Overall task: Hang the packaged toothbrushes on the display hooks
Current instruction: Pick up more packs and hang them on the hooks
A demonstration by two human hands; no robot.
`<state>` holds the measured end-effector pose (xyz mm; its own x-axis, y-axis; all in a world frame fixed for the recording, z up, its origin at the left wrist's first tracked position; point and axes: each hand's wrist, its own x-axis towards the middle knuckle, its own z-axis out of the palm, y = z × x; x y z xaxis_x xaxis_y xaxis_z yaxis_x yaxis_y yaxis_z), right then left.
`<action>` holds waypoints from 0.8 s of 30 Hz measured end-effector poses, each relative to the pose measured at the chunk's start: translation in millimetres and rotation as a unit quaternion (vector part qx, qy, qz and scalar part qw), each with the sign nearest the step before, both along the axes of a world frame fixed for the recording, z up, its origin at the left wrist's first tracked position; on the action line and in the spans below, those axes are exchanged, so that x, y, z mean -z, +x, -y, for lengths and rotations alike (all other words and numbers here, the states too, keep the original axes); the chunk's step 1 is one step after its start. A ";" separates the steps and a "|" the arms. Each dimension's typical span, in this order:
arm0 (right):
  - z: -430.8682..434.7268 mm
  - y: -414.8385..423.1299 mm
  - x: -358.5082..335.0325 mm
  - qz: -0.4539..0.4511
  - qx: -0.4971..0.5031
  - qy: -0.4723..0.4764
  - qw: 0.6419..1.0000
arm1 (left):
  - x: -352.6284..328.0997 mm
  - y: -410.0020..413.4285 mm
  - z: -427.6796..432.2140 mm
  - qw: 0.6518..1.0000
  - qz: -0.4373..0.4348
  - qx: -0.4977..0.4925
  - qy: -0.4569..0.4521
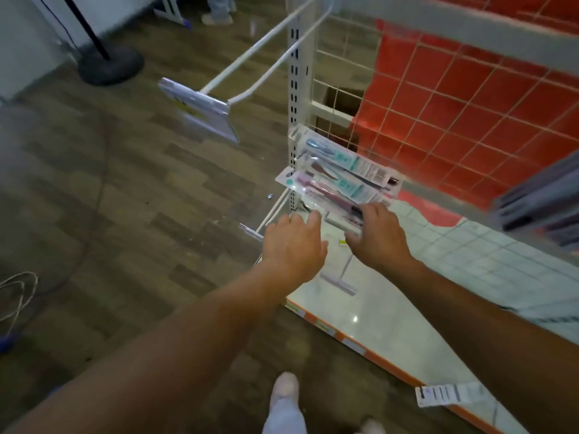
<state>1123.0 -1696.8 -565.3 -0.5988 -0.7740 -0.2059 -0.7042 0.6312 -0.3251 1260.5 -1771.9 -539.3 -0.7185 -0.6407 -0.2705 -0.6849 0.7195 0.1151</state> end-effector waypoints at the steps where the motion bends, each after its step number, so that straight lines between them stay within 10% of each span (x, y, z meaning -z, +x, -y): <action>1: 6.0 -4.6 6.8 -0.006 -0.005 -0.004 1.000 | 5.8 -4.1 5.7 1.000 -0.003 -0.002 0.006; 13: 51.2 -47.7 35.8 -0.021 -0.065 0.012 0.998 | 45.3 -53.0 51.1 0.987 -0.039 -0.061 0.146; 24: 42.9 -30.2 41.3 0.030 -0.057 -0.033 0.997 | 59.1 -48.3 55.1 0.901 -0.217 -0.180 0.329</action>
<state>1092.8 -1739.6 -606.6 -0.4938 -0.8498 -0.1844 -0.7489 0.5234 -0.4064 1212.1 -1827.0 -598.4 -0.6260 -0.6571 -0.4199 -0.6474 0.1378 0.7496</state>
